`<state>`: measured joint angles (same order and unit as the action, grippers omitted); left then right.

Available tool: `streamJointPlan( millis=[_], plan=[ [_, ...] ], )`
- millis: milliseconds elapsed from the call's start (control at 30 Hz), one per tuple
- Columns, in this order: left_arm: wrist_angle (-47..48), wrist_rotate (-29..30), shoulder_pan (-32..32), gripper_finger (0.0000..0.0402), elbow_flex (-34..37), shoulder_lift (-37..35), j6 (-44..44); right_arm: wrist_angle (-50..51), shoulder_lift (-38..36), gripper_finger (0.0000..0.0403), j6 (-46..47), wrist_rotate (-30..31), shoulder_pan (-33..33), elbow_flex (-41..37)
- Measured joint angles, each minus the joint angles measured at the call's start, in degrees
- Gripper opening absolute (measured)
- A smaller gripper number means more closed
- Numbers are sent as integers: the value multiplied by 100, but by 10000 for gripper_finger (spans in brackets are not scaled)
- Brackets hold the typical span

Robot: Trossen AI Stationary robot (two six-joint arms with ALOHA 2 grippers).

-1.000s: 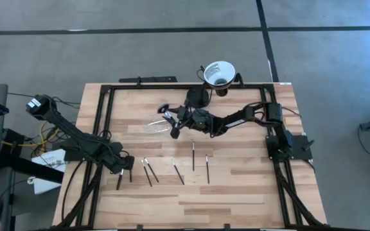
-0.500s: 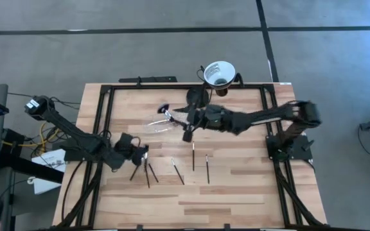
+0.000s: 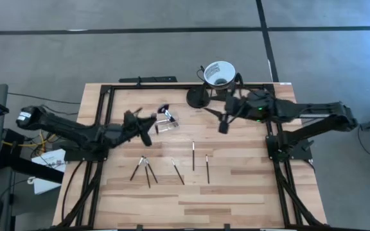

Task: Put items in baskets/containers
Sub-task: Put the black powder brush into the transparent organizer

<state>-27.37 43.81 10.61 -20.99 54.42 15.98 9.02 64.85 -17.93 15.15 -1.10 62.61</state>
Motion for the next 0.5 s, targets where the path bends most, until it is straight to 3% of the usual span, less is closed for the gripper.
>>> streamJointPlan(
  millis=[100,233,333,500],
  plan=[
    [-714,-516,-571,32,-7,113,-682,662,-294,173,400,-25,0,-10],
    [-1226,-1467,-1284,30,-13,447,-852,934,-516,172,900,-266,45,-452],
    [-1449,-1848,-1680,33,-13,892,-845,696,-524,172,1165,-447,140,-1026],
    [-2481,-2164,-1932,31,-13,1799,-960,-519,-299,172,1514,-448,268,-1898]
  ],
)
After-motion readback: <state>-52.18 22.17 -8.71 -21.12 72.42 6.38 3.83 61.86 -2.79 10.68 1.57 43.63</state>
